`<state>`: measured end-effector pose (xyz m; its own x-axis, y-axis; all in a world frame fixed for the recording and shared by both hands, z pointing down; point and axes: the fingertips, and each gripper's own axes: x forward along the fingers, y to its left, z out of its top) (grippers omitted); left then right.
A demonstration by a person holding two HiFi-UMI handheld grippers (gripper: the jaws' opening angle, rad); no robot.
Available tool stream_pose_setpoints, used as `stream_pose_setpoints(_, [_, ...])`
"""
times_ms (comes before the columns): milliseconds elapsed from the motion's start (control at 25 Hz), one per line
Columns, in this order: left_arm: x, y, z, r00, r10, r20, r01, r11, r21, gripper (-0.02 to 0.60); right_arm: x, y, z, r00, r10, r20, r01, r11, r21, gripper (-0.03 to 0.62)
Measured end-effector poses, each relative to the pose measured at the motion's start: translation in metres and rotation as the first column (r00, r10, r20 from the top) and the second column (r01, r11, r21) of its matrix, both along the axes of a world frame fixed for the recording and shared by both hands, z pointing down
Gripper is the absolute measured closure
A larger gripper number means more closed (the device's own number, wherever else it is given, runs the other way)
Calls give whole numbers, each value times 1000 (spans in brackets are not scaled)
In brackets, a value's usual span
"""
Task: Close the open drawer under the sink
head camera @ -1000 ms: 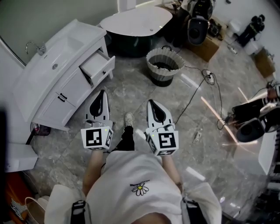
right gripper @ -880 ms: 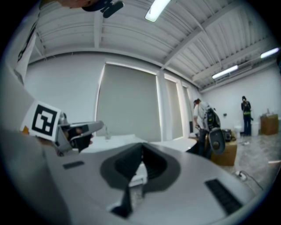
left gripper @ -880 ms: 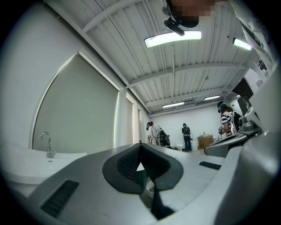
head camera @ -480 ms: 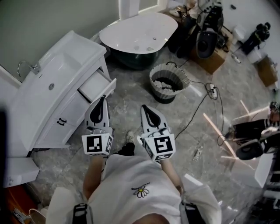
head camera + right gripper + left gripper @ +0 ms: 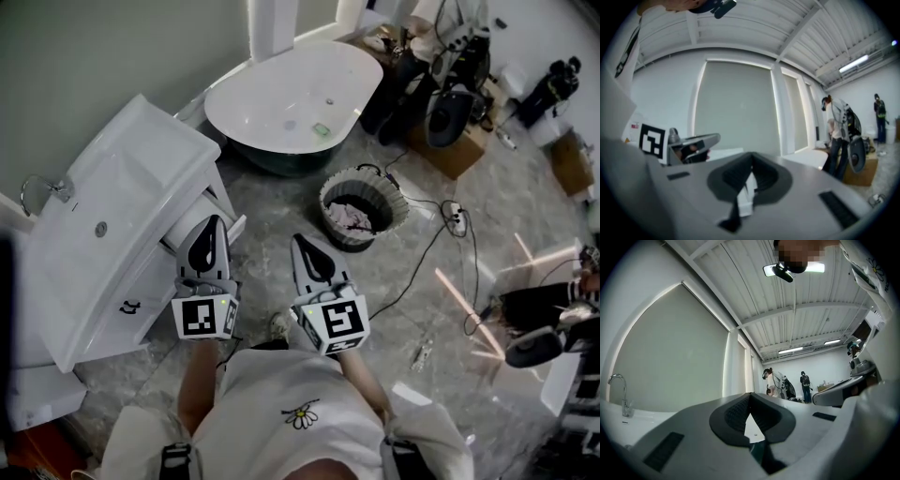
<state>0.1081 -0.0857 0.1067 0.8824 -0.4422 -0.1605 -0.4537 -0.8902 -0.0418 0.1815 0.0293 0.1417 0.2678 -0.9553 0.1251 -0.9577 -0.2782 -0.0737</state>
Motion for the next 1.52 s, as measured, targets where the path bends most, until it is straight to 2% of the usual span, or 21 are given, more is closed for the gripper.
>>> stream_pose_setpoints(400, [9, -24, 2, 998, -60, -16, 59, 997, -40, 560, 11, -35, 6, 998, -57, 21, 58, 998, -34, 565])
stream_pose_setpoints(600, [4, -31, 3, 991, -131, -10, 131, 990, -47, 560, 12, -46, 4, 994, -106, 24, 106, 994, -24, 565])
stream_pose_setpoints(960, [13, -42, -10, 965, -261, -23, 261, 965, -8, 560, 44, -69, 1, 981, -195, 21, 195, 981, 7, 565])
stream_pose_setpoints(1160, [9, -49, -13, 942, -336, -13, 336, 942, 17, 560, 51, -87, -2, 966, -257, 9, 256, 966, 22, 565])
stream_pose_setpoints(1280, [-3, -53, -10, 921, -389, -2, 389, 921, 21, 560, 41, -103, -4, 947, -321, 5, 321, 947, 31, 565])
stream_pose_setpoints(1400, [-22, -54, -10, 890, -455, 1, 455, 890, 24, 560, 24, -120, -4, 915, -403, -3, 403, 915, 33, 565])
stream_pose_setpoints(1520, [-48, -55, -12, 845, -534, 3, 534, 845, 17, 560, 2, -138, -6, 874, -487, -12, 487, 873, 41, 565])
